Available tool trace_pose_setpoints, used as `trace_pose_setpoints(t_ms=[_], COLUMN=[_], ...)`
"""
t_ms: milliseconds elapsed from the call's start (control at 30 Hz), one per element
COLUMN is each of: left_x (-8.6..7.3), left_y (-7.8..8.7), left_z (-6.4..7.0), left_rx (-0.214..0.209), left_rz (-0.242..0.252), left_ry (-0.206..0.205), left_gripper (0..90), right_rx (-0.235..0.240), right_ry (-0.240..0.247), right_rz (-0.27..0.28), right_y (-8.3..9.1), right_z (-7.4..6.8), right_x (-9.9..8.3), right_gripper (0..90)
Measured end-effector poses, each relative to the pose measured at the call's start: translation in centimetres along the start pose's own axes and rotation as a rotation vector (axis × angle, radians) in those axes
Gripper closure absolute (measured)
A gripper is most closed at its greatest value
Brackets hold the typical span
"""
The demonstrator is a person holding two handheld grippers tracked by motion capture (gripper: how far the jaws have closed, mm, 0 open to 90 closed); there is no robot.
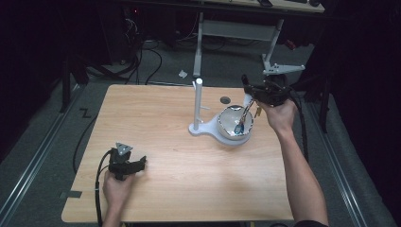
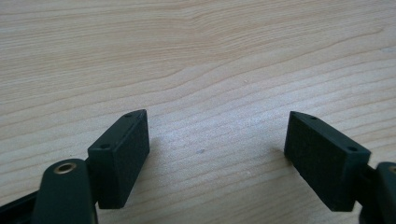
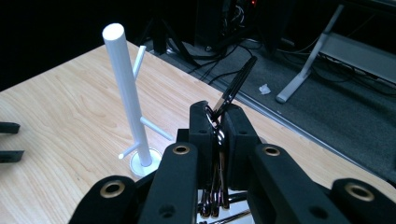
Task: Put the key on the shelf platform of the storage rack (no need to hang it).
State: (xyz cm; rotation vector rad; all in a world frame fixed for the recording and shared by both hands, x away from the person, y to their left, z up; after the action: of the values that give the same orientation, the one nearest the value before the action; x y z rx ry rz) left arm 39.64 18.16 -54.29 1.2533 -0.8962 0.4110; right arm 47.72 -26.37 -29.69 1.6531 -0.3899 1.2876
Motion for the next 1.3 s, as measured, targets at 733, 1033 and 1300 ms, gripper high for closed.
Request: trace_pose_setpoints(t_ms=[733, 1033, 1300], left_x=[0.0, 0.0, 0.0], left_y=[0.0, 0.0, 0.0], left_z=[0.0, 0.0, 0.0], left_rx=[-0.001, -0.003, -0.002], left_rz=[-0.001, 0.000, 0.001], left_ry=[0.002, 0.003, 0.002], left_gripper=[22.4, 22.4, 22.3], right_rx=[0.023, 0.036, 0.046], right_ry=[-0.023, -0.035, -0.046], right_rz=[-0.052, -0.067, -0.080], right_y=[-4.0, -4.9, -5.4], right_z=[-0.7, -0.7, -0.7], right_x=[-2.6, -3.9, -4.9], right_gripper=[84.1, 84.1, 84.0])
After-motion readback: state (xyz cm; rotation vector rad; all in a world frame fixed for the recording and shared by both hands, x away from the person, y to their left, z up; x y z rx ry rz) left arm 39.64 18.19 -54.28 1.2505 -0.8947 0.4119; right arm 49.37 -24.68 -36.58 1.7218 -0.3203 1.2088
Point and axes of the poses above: each handheld gripper's, and its own axes: y roughly backward along the jaws, x roughly out of its top, z roughly to its right, the point moved 2 cm from there along -y, roughly forward along the jaws, and after that the axes turned 5 degrees about z, right-handed, at the moved point
